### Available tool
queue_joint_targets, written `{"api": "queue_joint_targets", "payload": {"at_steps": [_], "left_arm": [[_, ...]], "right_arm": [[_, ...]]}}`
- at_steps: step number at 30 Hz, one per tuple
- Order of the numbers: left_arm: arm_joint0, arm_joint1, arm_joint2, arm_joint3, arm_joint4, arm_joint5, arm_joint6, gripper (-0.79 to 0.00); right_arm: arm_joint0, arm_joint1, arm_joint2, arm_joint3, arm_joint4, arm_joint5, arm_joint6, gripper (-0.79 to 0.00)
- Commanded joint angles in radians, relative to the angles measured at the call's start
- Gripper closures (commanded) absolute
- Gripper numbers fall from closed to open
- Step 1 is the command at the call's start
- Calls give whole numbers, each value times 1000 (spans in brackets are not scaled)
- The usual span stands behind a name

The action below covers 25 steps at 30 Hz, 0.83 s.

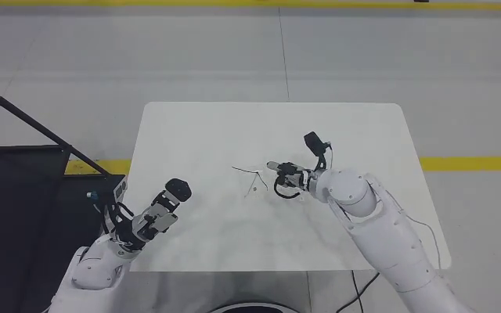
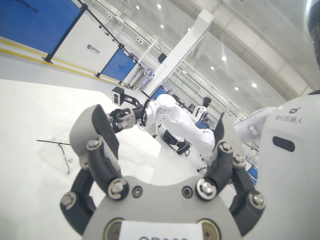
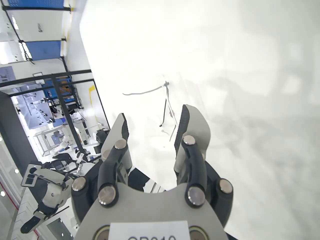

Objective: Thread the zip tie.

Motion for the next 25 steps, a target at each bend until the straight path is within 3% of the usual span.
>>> {"api": "queue_joint_targets", "payload": {"at_steps": [1,7,14,19,25], "left_arm": [[0,0,0,0,0,0,0,-785],[0,0,0,0,0,0,0,-785],[0,0,0,0,0,0,0,-785],[0,0,0,0,0,0,0,-785],[0,0,0,0,0,0,0,-784]], "right_arm": [[-72,8,42,-73,-16,-76,-77,-785],[-273,37,146,-243,-135,-292,-217,-785],[-415,54,184,-323,-396,-480,-366,-785],[-449,46,166,-325,-573,-427,-547,-785],[-449,46,166,-325,-574,-426,-547,-784]]}}
